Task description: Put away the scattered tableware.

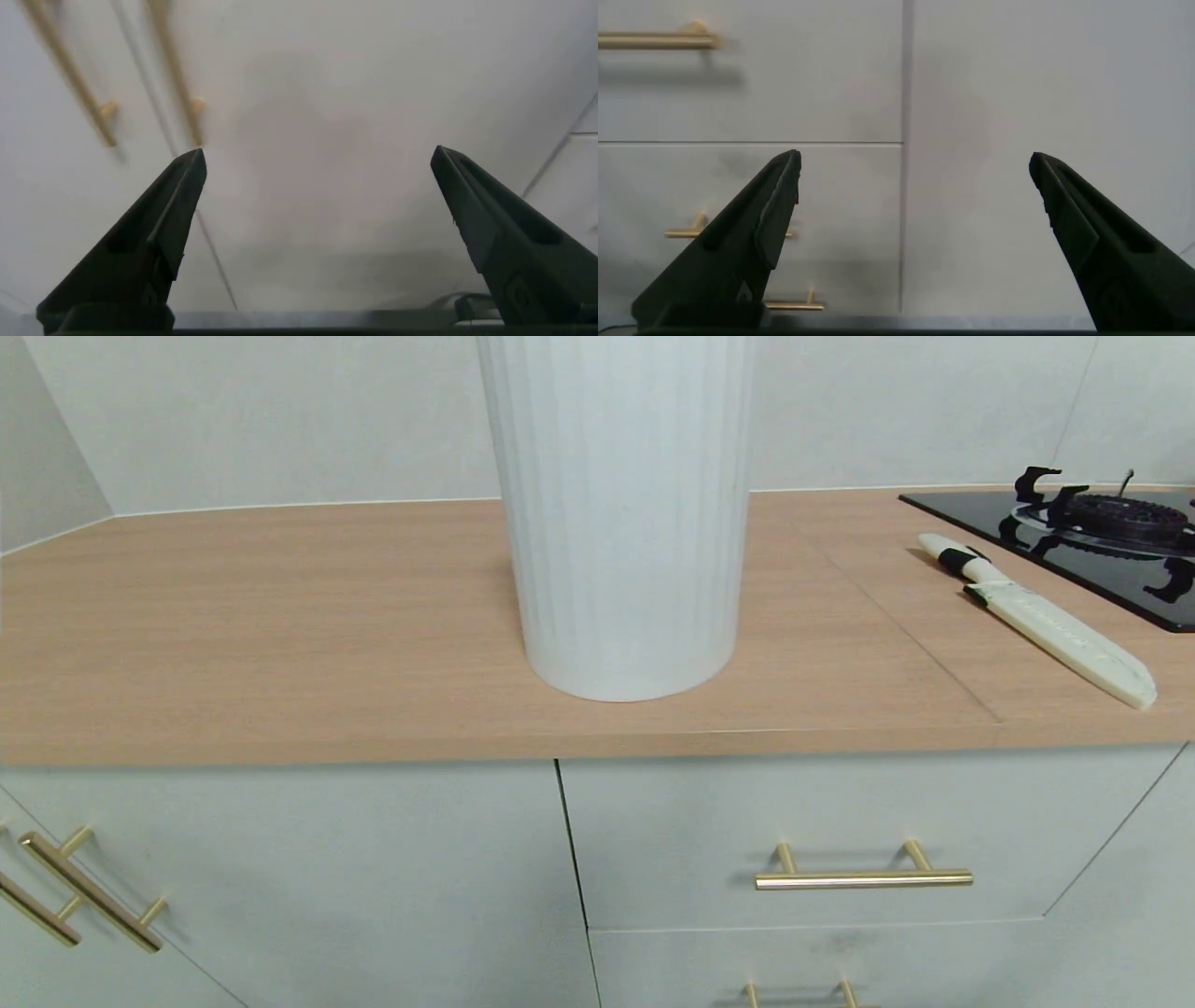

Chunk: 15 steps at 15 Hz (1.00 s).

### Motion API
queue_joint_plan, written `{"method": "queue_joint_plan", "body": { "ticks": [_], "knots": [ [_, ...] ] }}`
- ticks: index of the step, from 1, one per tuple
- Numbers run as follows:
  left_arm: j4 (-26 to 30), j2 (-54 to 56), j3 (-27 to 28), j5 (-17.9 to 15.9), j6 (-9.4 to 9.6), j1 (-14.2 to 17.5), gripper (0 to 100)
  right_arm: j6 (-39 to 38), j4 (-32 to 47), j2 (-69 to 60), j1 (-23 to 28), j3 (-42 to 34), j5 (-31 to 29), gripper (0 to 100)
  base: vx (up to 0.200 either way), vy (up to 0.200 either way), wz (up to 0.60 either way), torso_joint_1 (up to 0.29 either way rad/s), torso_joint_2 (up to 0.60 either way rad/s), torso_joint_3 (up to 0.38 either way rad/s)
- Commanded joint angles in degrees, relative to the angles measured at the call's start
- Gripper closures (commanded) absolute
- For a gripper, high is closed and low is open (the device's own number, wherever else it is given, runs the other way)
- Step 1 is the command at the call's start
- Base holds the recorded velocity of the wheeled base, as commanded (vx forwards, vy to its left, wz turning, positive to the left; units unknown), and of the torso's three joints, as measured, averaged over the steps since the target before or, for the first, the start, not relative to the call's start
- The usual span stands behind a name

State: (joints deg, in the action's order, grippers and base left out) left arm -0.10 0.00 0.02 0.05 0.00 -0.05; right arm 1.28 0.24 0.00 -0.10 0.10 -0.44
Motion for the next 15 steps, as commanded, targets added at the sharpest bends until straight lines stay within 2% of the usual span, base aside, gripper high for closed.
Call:
{"method": "queue_joint_plan", "body": {
  "ticks": [1, 15],
  "knots": [
    [0.01, -0.09, -0.02, 0.04, 0.0, -0.04, 0, 0.04, 0.02, 0.0, 0.01, -0.01, 0.0, 0, 0.0, 0.0, 0.0, 0.0, 0.0, 0.0],
    [0.1, 0.0, -0.02, 0.04, -0.09, -0.04, 0, 0.04, -0.07, 0.09, 0.01, -0.01, 0.0, 0, 0.0, 0.0, 0.0, 0.0, 0.0, 0.0]
  ]
}}
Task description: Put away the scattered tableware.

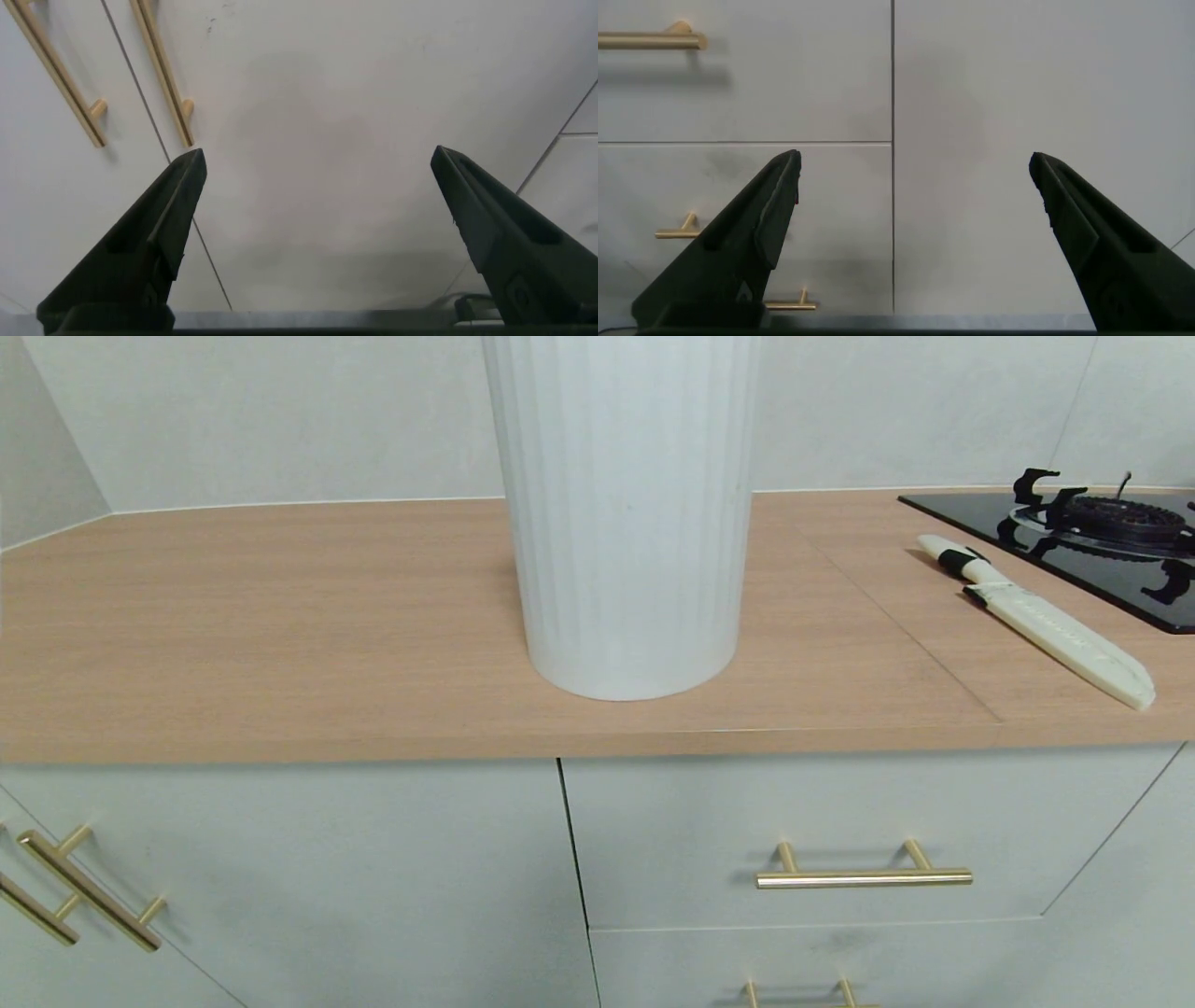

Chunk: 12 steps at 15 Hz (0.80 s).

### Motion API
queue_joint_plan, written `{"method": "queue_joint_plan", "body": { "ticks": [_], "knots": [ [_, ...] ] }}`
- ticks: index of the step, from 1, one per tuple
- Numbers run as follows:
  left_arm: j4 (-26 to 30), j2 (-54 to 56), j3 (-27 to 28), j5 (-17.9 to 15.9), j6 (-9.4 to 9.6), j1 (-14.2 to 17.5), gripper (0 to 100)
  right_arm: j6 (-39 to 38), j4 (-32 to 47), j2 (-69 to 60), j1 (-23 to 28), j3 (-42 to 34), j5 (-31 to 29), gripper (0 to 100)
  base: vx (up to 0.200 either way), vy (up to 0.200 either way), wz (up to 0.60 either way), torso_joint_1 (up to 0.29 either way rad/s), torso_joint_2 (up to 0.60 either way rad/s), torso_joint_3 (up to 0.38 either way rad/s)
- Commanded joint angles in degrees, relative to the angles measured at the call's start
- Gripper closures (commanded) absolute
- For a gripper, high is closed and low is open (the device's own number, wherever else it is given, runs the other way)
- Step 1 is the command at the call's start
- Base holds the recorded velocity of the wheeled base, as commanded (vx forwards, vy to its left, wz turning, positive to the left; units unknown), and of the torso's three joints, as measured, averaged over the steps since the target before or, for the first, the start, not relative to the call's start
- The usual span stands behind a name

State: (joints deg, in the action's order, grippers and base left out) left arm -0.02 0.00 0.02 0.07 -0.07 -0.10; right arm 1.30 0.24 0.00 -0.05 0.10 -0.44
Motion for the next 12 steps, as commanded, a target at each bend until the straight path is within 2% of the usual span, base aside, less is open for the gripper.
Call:
{"method": "queue_joint_plan", "body": {
  "ticks": [1, 3, 6, 12],
  "knots": [
    [0.02, -0.09, -0.02, 0.01, -0.01, 0.01, 0, 0.01, 0.02, 0.09, -0.04, -0.01, 0.0, 0, 0.0, 0.0, 0.0, 0.0, 0.0, 0.0],
    [-0.06, -0.09, -0.02, 0.01, -0.01, 0.01, 0, 0.01, 0.02, 0.09, -0.04, -0.01, 0.0, 0, 0.0, 0.0, 0.0, 0.023, -0.11, -0.089],
    [-0.06, 0.0, -0.02, 0.01, -0.01, 0.01, 0, 0.01, 0.02, 0.09, -0.04, -0.01, 0.0, 0, 0.0, 0.0, 0.0, 0.074, -0.25, -0.268],
    [0.02, -0.09, -0.02, 0.01, -0.01, 0.01, 0, 0.01, 0.02, 0.0, -0.04, -0.01, 0.0, 0, 0.0, 0.0, 0.0, 0.169, -0.5, -0.291]
  ]
}}
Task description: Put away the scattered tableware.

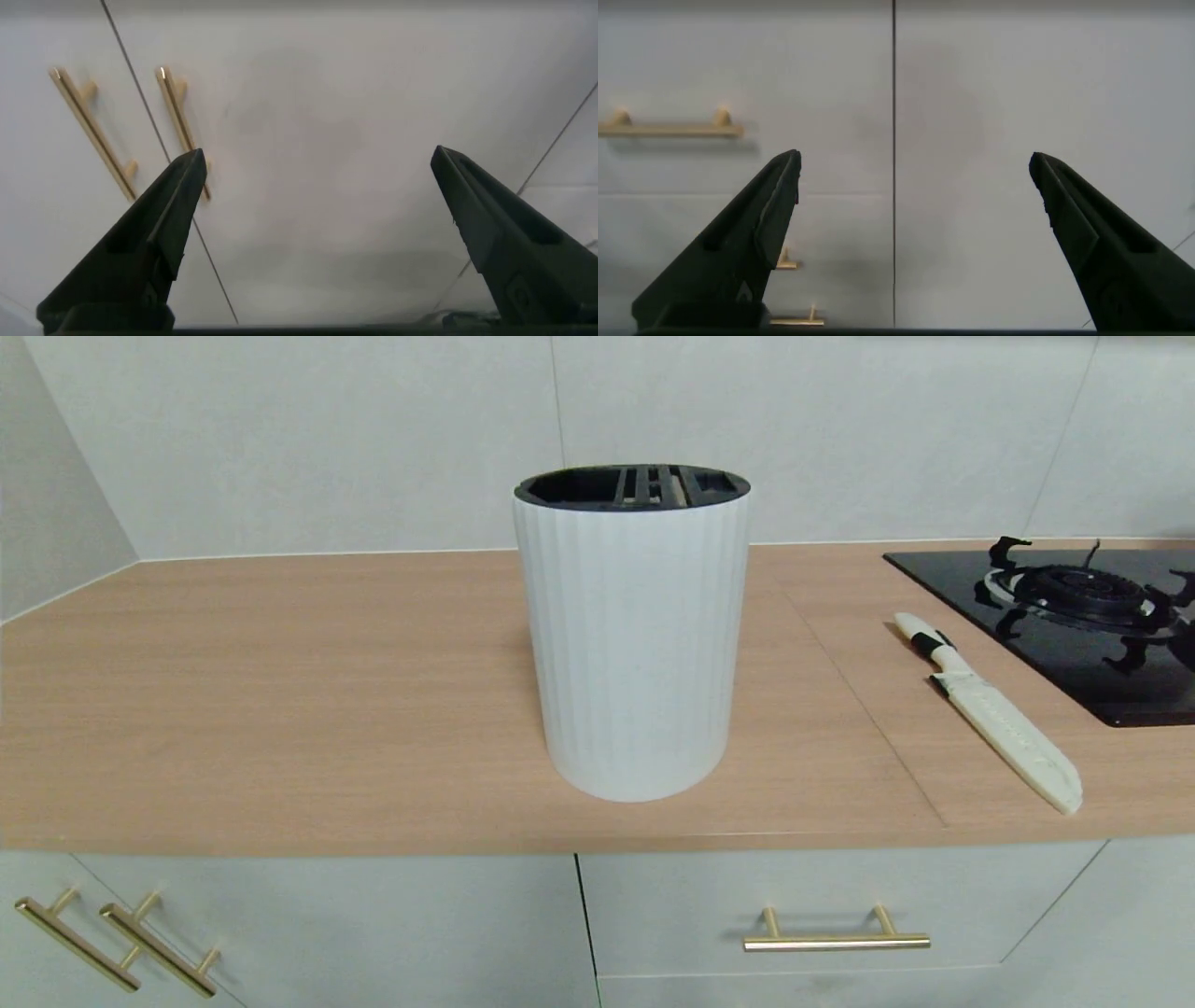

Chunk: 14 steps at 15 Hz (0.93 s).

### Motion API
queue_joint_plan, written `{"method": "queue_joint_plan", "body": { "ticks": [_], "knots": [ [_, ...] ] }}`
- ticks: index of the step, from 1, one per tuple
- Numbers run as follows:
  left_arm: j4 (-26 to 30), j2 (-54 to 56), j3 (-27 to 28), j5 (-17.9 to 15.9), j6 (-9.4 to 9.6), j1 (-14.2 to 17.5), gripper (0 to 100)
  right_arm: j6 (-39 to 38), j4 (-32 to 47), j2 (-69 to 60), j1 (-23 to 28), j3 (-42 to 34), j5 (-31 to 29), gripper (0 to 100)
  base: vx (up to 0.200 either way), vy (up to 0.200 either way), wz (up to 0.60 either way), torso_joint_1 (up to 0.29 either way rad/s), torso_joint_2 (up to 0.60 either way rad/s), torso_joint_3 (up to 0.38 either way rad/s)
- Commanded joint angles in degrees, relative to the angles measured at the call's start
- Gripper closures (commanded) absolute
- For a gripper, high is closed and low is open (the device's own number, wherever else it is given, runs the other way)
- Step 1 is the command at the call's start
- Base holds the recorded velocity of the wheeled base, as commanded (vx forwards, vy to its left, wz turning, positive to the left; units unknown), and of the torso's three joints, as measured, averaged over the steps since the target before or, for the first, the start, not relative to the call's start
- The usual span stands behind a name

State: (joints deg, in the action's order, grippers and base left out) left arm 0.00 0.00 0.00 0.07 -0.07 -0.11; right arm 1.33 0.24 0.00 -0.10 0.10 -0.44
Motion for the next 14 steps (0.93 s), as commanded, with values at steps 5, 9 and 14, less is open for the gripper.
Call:
{"method": "queue_joint_plan", "body": {
  "ticks": [5, 9, 14],
  "knots": [
    [-0.09, 0.0, 0.0, 0.01, -0.01, 0.02, 0, -0.01, 0.02, 0.09, 0.01, -0.01, 0.0, 0, 0.0, 0.0, 0.0, 0.188, -0.47, -0.286],
    [0.0, -0.09, 0.0, 0.01, -0.01, 0.02, 0, -0.01, 0.02, 0.09, 0.01, -0.01, 0.0, 0, 0.0, 0.0, 0.0, 0.211, -0.49, -0.273],
    [-0.09, -0.09, 0.0, 0.01, -0.01, 0.02, 0, -0.01, 0.02, 0.0, 0.01, -0.01, 0.0, 0, 0.0, 0.0, 0.0, 0.234, -0.51, -0.287]
  ]
}}
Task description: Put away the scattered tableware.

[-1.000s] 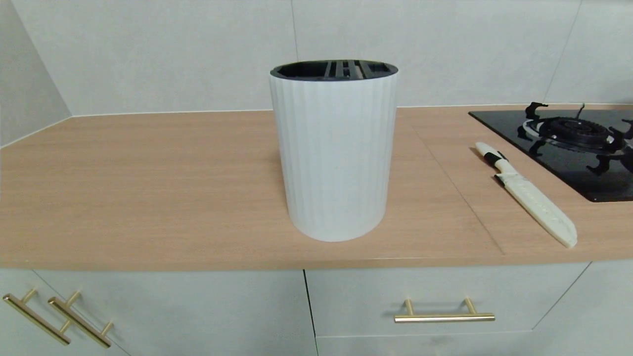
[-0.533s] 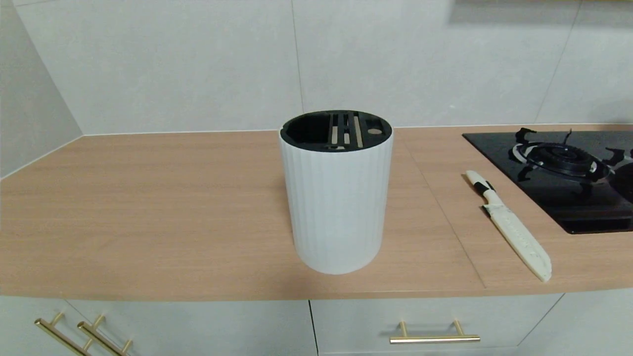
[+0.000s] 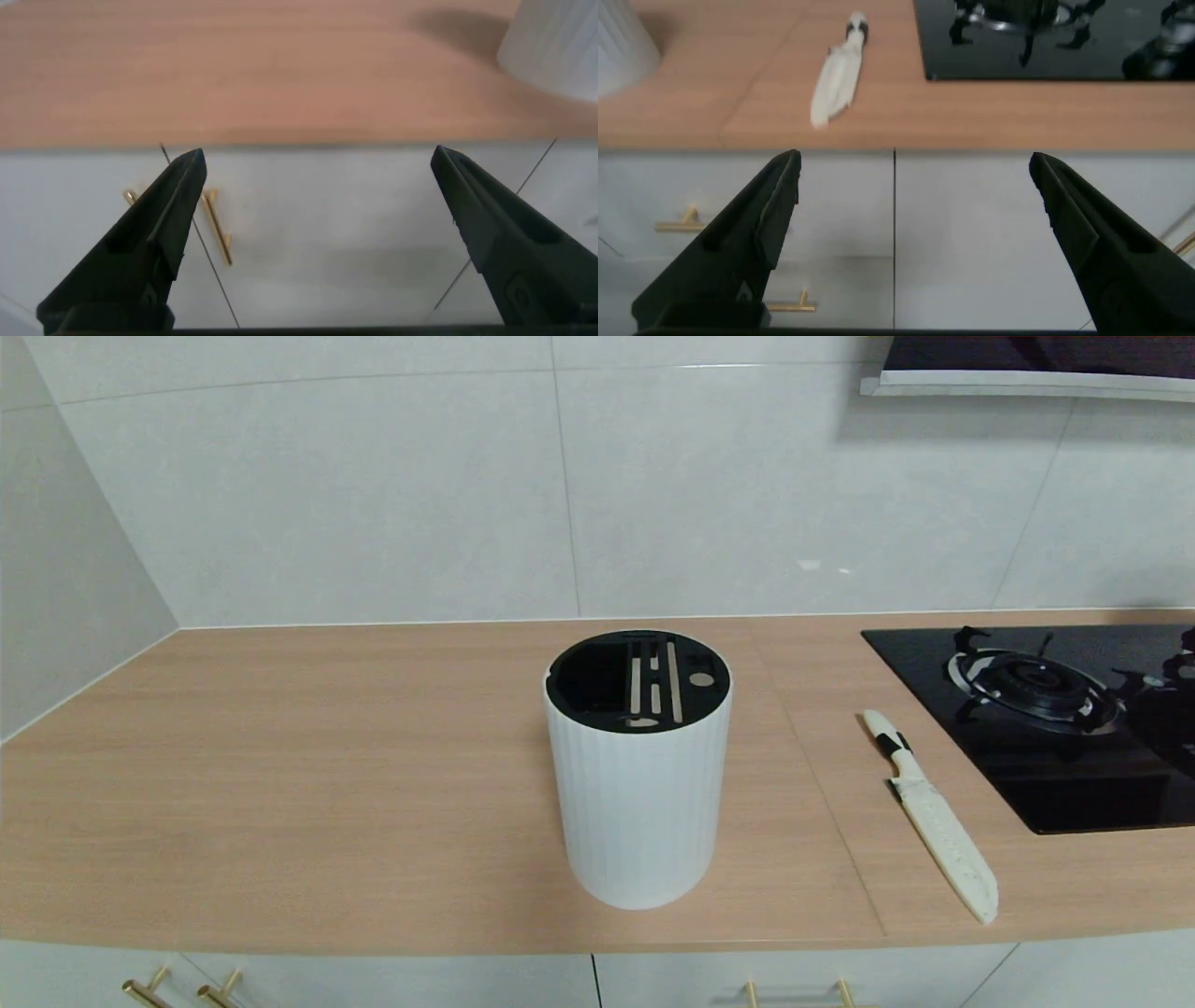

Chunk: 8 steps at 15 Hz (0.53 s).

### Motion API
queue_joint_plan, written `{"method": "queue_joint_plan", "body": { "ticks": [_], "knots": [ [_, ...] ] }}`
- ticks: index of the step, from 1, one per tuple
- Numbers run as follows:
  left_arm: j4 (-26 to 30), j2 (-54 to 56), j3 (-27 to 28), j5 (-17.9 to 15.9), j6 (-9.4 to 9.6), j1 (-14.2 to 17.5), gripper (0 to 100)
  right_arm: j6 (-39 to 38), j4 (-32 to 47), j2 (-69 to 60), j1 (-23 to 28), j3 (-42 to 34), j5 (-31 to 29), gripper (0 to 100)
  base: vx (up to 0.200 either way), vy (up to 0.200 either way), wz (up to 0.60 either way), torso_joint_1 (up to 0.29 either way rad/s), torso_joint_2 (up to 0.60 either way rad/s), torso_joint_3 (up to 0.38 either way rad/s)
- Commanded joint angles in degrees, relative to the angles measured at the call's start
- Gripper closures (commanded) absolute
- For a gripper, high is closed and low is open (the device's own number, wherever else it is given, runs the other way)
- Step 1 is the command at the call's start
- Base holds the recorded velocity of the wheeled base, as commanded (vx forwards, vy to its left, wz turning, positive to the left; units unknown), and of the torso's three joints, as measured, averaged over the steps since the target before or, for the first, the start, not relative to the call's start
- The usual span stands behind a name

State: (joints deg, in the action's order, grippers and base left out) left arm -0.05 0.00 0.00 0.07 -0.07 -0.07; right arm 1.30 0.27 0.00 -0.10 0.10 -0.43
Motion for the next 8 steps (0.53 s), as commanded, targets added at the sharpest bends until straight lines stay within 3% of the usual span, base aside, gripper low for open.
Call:
{"method": "queue_joint_plan", "body": {
  "ticks": [1, 8],
  "knots": [
    [0.05, -0.09, 0.0, 0.01, -0.01, -0.01, 0, 0.01, 0.0, 0.09, 0.01, -0.01, -0.01, 0, 0.0, 0.0, 0.0, 0.246, -0.52, -0.286],
    [-0.04, 0.0, 0.0, 0.01, -0.01, -0.01, 0, 0.01, 0.0, 0.09, 0.01, -0.01, -0.01, 0, 0.0, 0.0, 0.0, 0.266, -0.57, -0.303]
  ]
}}
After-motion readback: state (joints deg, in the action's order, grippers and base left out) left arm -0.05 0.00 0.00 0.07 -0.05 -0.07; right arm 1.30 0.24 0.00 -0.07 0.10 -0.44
